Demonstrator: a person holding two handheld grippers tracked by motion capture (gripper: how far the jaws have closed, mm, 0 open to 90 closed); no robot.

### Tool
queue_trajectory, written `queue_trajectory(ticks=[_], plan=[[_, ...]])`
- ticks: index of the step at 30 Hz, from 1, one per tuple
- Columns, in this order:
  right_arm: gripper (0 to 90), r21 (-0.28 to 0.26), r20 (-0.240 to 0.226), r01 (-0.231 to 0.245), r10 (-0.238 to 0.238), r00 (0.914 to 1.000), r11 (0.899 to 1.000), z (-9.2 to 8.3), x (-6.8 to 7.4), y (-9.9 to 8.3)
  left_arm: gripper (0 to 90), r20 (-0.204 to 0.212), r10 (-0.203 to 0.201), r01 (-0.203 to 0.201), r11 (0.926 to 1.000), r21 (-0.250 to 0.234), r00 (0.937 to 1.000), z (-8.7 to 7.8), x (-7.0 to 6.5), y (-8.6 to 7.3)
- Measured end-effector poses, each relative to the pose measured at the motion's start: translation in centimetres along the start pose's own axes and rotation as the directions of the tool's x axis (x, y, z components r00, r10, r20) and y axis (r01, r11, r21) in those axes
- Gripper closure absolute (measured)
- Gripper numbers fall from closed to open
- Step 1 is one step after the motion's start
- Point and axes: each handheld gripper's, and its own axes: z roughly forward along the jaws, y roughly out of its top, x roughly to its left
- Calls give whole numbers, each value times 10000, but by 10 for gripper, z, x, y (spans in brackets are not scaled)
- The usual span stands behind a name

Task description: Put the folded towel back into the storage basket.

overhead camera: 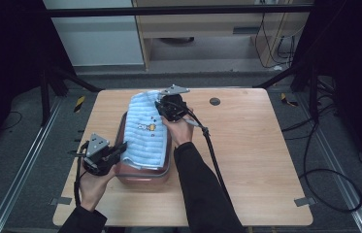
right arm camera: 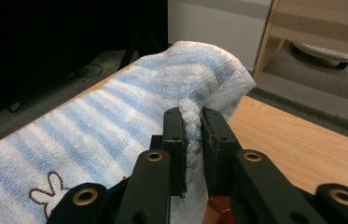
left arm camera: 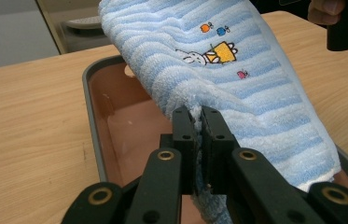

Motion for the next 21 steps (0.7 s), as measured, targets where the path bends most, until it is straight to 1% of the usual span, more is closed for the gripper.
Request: queue_trajectory(ticks=[7,14,16,17,21], plan=[[809,236,-74,-64,66,10000,9997,9,1,-12,851,-62,13,-11,9995,312,10000,4,1,-9],[808,391,-67,-6,9,10000,9992,16,2,-20,851,-149,95,-86,9981,608,9998,10,2,-16],[808,463,-69,-5,8,10000,9989,17,2,-23,851,-166,125,-114,9978,646,9998,11,1,-19],[808,501,-77,-38,42,10000,9987,18,2,-25,851,-158,201,-189,9969,765,9997,13,0,-21],[807,665,-63,-20,24,10000,9978,21,2,-32,850,-127,231,-217,9952,950,9997,14,-3,-24]])
